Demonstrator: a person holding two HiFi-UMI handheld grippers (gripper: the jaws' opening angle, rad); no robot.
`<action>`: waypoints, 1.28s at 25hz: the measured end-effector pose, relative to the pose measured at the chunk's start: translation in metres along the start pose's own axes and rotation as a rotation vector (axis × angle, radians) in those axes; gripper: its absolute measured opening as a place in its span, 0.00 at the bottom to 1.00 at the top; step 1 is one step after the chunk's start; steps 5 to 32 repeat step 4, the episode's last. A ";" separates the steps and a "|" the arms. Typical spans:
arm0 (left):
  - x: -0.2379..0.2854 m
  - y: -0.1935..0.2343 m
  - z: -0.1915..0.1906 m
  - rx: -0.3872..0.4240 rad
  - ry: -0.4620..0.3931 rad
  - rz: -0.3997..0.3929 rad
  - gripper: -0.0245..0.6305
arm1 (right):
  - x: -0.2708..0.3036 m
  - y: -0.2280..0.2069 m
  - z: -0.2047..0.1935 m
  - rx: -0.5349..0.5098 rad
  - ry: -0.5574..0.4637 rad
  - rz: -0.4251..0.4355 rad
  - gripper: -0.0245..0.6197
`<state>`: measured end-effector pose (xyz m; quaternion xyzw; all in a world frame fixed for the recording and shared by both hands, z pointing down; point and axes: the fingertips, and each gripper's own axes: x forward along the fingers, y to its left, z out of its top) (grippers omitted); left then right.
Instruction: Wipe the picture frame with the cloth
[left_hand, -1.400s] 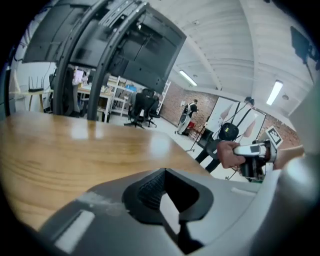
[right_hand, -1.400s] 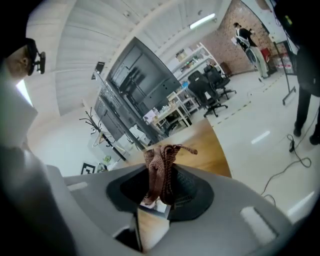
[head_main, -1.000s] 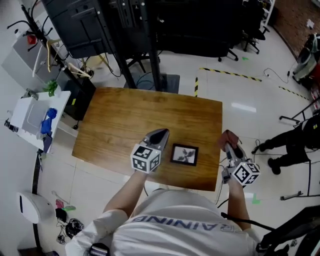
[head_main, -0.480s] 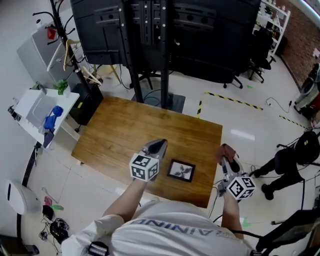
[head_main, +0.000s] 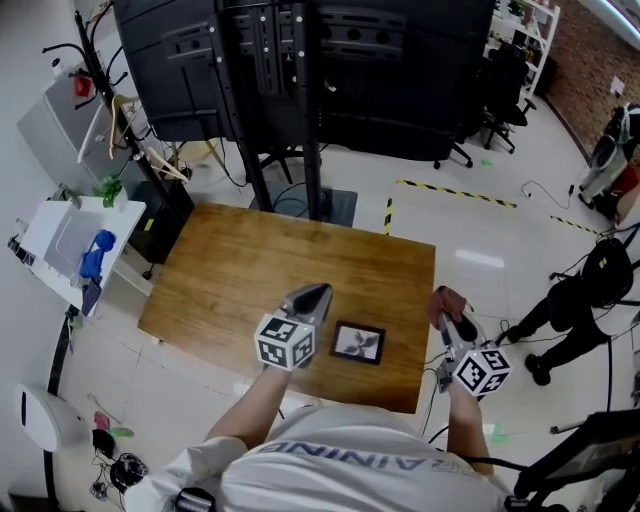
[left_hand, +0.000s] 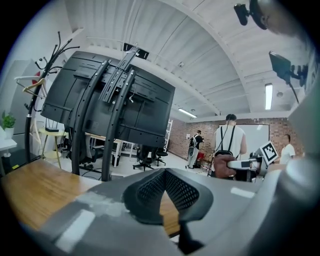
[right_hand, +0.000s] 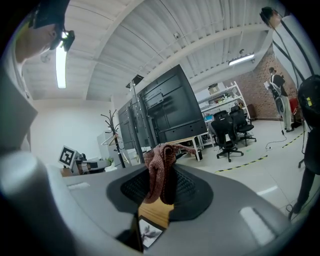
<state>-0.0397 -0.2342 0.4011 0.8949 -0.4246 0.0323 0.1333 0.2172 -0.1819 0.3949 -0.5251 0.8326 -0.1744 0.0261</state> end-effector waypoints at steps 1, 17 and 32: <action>0.001 -0.001 0.000 -0.001 0.001 -0.004 0.05 | 0.000 0.000 0.000 -0.001 0.001 0.002 0.20; 0.003 -0.002 0.002 -0.006 0.001 -0.011 0.05 | 0.002 0.000 0.002 -0.009 0.004 0.008 0.20; 0.003 -0.002 0.002 -0.006 0.001 -0.011 0.05 | 0.002 0.000 0.002 -0.009 0.004 0.008 0.20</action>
